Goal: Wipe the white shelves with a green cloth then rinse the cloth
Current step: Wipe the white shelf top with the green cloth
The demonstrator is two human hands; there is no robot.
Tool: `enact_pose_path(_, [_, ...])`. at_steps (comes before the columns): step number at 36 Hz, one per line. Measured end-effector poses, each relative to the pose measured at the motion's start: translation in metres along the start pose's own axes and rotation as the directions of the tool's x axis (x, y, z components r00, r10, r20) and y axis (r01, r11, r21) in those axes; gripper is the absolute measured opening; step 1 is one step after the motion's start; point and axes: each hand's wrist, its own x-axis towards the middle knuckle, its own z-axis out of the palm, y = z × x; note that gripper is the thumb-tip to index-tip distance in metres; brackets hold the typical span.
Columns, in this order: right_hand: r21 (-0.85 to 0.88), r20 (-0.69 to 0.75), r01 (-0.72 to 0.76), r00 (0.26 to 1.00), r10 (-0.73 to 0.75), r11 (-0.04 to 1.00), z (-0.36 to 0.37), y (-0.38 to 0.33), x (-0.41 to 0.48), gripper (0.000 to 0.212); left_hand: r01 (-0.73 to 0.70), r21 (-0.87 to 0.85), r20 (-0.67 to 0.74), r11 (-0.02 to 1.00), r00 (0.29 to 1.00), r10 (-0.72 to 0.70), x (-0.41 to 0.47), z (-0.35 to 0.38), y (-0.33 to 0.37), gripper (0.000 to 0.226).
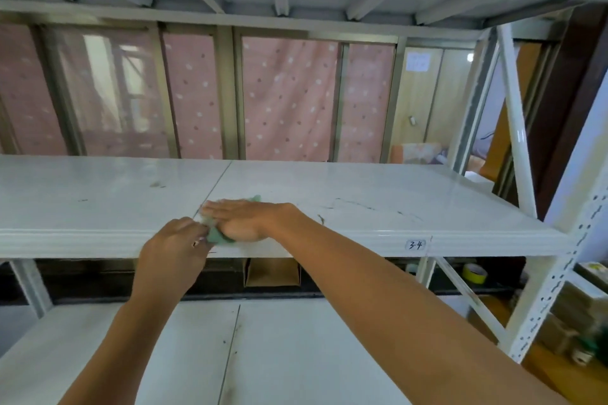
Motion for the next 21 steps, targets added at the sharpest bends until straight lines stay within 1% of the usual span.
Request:
enact_pose_path(2, [0.022, -0.015, 0.004, 1.0, -0.004, 1.0, -0.008, -0.003, 0.006, 0.055, -0.011, 0.011, -0.023, 1.0, 1.0, 0.011, -0.001, -0.001, -0.003, 0.008])
enact_pose_path(4, [0.032, -0.047, -0.023, 0.999, 0.025, 0.999, -0.01, -0.004, 0.014, 0.048, -0.03, 0.01, -0.049, 0.999, 0.998, 0.031, 0.0, -0.001, -0.003, 0.013])
enact_pose_path(5, [0.042, -0.05, -0.043, 0.998, 0.045, 0.998, -0.01, -0.004, 0.02, 0.048, -0.04, 0.014, -0.062, 0.999, 0.997, 0.041, 0.0, 0.0, -0.002, 0.013])
enact_pose_path(8, [0.046, -0.038, -0.127, 0.991, 0.129, 0.991, -0.008, -0.001, 0.036, 0.061, -0.037, 0.042, -0.082, 0.998, 0.996, 0.041, 0.004, -0.002, 0.003, 0.012])
enact_pose_path(10, [0.065, -0.03, -0.184, 0.982, 0.186, 0.981, -0.007, 0.005, 0.038, 0.065, 0.022, 0.083, -0.02, 0.996, 1.0, -0.02, 0.01, -0.003, 0.004, 0.01])
enact_pose_path(12, [0.079, -0.038, -0.241, 0.969, 0.244, 0.967, -0.005, 0.014, 0.032, 0.067, 0.097, 0.111, 0.093, 0.989, 0.99, -0.108, 0.014, -0.004, 0.008, 0.017])
enact_pose_path(13, [0.084, -0.043, -0.267, 0.961, 0.271, 0.96, -0.004, 0.02, 0.028, 0.067, 0.108, 0.105, 0.134, 0.989, 0.984, -0.122, 0.016, -0.003, 0.012, 0.022])
enact_pose_path(15, [0.088, -0.039, -0.321, 0.945, 0.325, 0.943, -0.002, 0.035, 0.017, 0.068, 0.069, 0.086, 0.145, 0.994, 0.986, -0.081, 0.018, 0.001, 0.024, 0.03])
enact_pose_path(19, [0.075, -0.052, -0.394, 0.916, 0.398, 0.916, 0.001, 0.065, -0.013, 0.068, -0.055, 0.047, 0.126, 0.997, 0.991, 0.049, 0.023, 0.013, 0.049, 0.037])
enact_pose_path(21, [0.075, -0.048, -0.436, 0.897, 0.44, 0.897, 0.001, 0.078, -0.028, 0.067, -0.068, 0.022, 0.134, 0.997, 0.989, 0.064, 0.024, 0.017, 0.053, 0.037])
